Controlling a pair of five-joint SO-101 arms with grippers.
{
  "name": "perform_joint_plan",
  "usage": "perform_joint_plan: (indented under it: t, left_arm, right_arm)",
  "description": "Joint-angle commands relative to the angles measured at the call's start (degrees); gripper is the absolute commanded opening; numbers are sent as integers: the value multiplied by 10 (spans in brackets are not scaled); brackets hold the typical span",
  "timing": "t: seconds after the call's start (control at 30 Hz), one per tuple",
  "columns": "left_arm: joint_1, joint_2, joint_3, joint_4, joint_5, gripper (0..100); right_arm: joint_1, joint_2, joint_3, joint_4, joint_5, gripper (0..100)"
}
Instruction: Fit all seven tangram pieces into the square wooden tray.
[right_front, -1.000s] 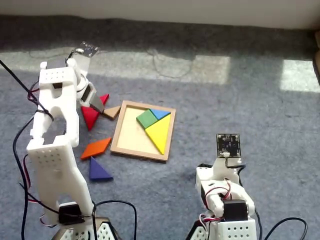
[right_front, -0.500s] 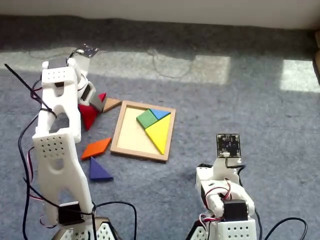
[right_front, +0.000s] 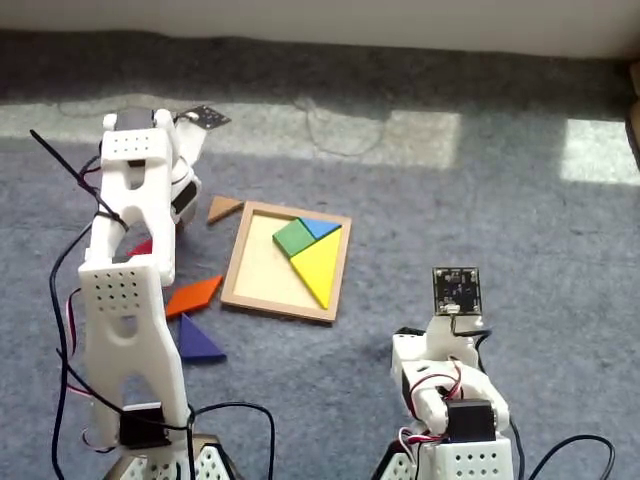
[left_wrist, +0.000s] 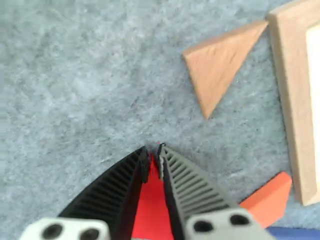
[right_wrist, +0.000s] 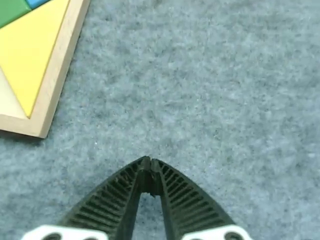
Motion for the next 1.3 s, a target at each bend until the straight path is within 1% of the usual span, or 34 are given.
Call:
perform_joint_plan:
  t: [0.0, 0.13, 0.23, 0.53, 0.63, 0.7, 0.77, 0.97, 1.07, 1.13, 1.27]
  left_arm:
    - [19, -7, -61, 31, 38, 29]
    - [17, -50, -59, 32, 69, 27]
    - [19, -119, -8, 32, 79, 27]
    - [15, -384, 240, 30, 76, 32]
    - [15, -466, 344, 27, 76, 70]
    - [13, -517, 418, 4, 78, 117]
    - [-5, -567, 491, -32, 78, 155]
    - [-95, -668, 684, -196, 76, 277]
    - [-127, -669, 744, -253, 75, 316]
    - [-140, -653, 764, -281, 57, 320]
    - [-151, -586, 761, -331, 46, 322]
  right_arm:
    - [7, -10, 77, 4, -1, 6]
    - [7, -10, 77, 4, -1, 6]
    - [7, -10, 77, 4, -1, 6]
    - [7, -10, 77, 4, -1, 6]
    - [7, -10, 77, 4, -1, 6]
    - [7, -10, 77, 4, -1, 6]
    - [7, -10, 77, 4, -1, 6]
    - [7, -10, 77, 4, -1, 6]
    - [7, -10, 77, 4, -1, 6]
    - [7, -10, 77, 4, -1, 6]
    - [7, -10, 77, 4, -1, 6]
